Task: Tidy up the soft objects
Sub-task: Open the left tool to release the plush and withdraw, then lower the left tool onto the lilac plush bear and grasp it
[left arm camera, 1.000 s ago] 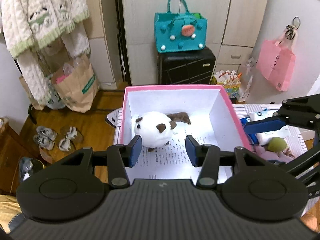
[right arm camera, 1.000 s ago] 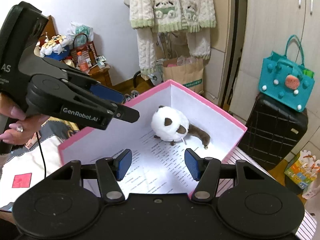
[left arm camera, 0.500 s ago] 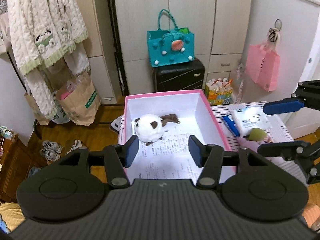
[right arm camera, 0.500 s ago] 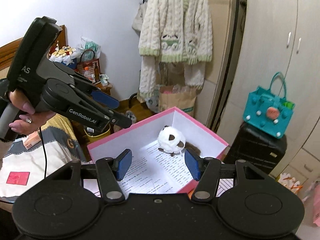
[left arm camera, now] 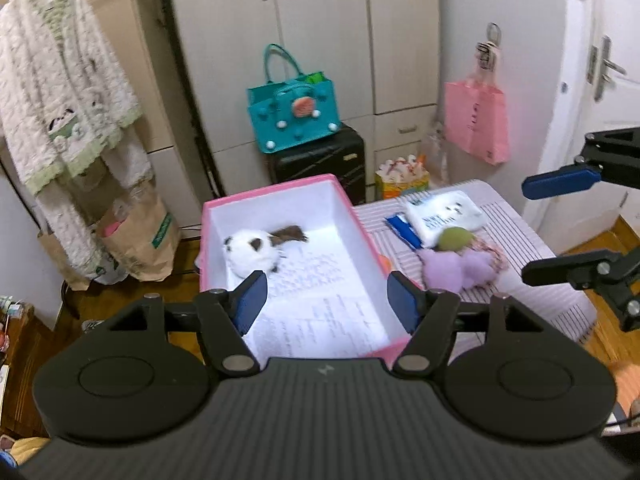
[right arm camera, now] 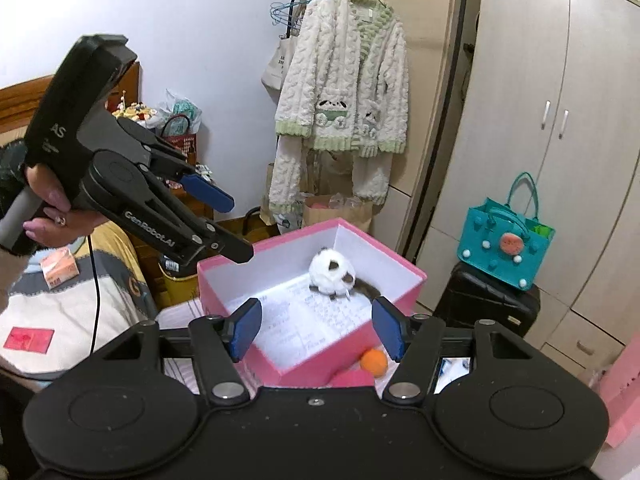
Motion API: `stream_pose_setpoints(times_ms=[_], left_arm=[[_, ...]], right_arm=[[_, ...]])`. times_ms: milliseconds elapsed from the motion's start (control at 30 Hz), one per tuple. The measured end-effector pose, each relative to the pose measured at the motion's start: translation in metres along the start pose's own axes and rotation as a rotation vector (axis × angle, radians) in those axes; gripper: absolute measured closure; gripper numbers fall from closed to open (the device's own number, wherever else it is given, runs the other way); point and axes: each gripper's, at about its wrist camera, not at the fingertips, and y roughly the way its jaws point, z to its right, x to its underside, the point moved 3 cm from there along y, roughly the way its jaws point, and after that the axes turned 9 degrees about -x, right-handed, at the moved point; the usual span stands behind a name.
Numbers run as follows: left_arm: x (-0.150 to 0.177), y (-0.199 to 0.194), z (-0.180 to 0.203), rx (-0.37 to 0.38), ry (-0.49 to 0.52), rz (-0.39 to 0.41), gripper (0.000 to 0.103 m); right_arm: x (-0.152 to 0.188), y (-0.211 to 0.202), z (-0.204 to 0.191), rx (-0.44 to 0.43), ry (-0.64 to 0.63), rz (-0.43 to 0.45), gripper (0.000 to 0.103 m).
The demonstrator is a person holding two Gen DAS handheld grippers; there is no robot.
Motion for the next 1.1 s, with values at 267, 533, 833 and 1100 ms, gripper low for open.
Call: stream_pose_setpoints(times_ms=[267, 533, 833, 1100], left_arm=[[0.026, 0.000, 0.046, 0.062, 0.064, -0.021, 0.032], [0.043, 0.013, 0.087, 0.143, 0.044, -0.018, 0.031], [0.050, 0.041, 0.135, 0.179, 0.005, 0.042, 0.023], [0.052, 0.087, 0.165, 0.226, -0.087, 0.059, 0.016]], right_arm=[[0.049, -0.018, -0.007, 0.021, 0.040, -0.004, 0.034], [0.093, -0.023, 0.005, 0.058, 0.104, -0.041, 0.031], [0.144, -0.013, 0.038, 0.083, 0.184, -0.020, 0.026], [0.178, 0.022, 0.061, 0.084, 0.139, -0.001, 0.023]])
